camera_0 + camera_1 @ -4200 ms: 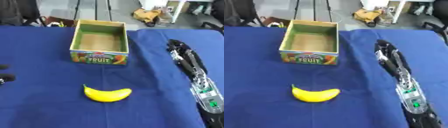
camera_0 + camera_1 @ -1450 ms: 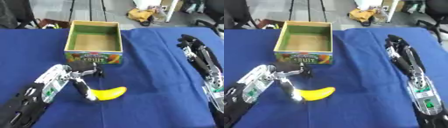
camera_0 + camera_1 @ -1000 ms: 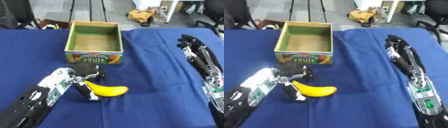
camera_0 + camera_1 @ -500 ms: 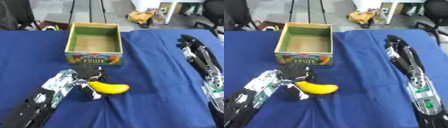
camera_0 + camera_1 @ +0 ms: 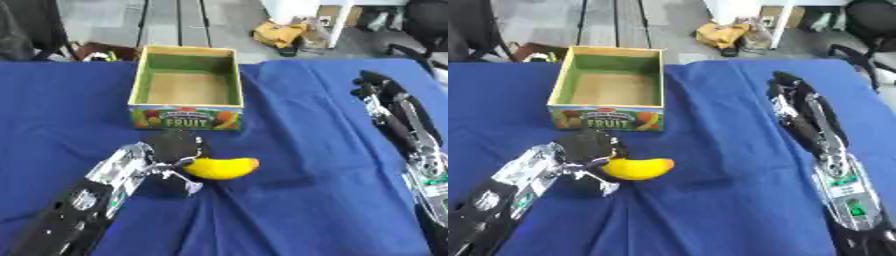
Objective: Pick up objects on the table and place them in the box.
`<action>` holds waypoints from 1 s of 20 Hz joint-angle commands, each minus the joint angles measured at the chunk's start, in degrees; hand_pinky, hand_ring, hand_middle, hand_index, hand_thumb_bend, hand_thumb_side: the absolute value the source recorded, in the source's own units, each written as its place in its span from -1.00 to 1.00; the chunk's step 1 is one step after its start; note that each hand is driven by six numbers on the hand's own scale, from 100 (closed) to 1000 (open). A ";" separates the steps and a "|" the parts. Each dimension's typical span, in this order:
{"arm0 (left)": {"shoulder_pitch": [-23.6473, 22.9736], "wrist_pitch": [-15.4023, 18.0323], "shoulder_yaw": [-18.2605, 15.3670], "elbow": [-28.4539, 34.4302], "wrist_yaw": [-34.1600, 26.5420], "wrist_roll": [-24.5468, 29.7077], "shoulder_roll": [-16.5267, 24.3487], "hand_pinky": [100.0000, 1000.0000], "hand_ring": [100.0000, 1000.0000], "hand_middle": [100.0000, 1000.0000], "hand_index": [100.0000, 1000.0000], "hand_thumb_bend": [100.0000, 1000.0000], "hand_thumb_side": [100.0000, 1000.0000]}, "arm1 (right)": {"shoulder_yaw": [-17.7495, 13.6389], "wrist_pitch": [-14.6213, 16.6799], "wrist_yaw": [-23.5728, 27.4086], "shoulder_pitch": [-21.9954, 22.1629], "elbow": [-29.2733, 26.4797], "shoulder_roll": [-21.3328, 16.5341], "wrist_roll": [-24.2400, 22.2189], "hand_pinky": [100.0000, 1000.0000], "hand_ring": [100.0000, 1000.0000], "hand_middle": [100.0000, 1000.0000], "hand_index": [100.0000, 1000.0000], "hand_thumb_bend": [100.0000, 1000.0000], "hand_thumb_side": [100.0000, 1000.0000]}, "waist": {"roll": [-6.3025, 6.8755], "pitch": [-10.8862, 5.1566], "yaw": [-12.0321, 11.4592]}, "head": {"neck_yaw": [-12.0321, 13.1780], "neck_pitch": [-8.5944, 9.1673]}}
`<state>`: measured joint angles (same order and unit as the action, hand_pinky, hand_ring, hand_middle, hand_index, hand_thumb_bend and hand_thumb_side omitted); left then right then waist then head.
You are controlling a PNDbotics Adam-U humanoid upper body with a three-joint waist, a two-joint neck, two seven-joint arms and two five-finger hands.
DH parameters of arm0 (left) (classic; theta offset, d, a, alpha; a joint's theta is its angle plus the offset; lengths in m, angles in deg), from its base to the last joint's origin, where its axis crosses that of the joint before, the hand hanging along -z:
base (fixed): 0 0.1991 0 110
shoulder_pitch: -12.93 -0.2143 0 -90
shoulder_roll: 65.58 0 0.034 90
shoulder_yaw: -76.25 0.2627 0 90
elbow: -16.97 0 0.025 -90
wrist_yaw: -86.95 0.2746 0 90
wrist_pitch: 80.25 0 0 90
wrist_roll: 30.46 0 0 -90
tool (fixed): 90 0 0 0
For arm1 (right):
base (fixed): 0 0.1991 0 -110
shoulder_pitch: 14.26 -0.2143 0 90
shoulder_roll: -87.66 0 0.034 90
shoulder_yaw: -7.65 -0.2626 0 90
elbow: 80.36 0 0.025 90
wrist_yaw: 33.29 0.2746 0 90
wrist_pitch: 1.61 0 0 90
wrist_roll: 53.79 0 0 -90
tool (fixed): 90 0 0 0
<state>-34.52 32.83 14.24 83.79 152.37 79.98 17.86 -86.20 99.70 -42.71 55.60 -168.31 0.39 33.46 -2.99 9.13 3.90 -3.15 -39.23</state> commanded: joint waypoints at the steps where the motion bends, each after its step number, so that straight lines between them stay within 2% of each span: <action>1: -0.05 -0.48 -0.26 -0.08 -1.97 2.15 3.46 0.04 -0.08 -0.10 0.26 -0.44 -0.25 | -0.43 0.11 0.03 -0.44 -0.57 -1.12 0.01 0.65 0.48 0.50 0.75 -1.00 0.39 | -0.03 -0.60 -0.02 | -0.19 -0.15; 11: 0.67 -4.08 -2.23 6.32 -9.83 5.71 8.04 0.03 -0.09 -0.11 0.25 -0.49 -0.23 | -0.53 0.12 -0.05 -0.27 -0.40 -1.32 0.04 0.65 0.48 0.50 0.76 -1.00 0.40 | 0.10 -0.85 -0.02 | -0.32 -0.12; 20: 0.50 -7.87 -5.67 9.81 -11.83 4.50 9.21 0.02 -0.10 -0.11 0.24 -0.54 -0.22 | -0.56 0.19 -0.05 -0.12 -0.26 -1.29 0.05 0.65 0.48 0.50 0.75 -1.00 0.40 | -0.07 -0.89 0.14 | -0.53 -0.05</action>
<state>-34.80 25.53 9.88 92.08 140.92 84.85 25.87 -86.23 99.71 -42.72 56.08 -167.96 0.39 33.48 -3.02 9.14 3.92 -3.60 -39.23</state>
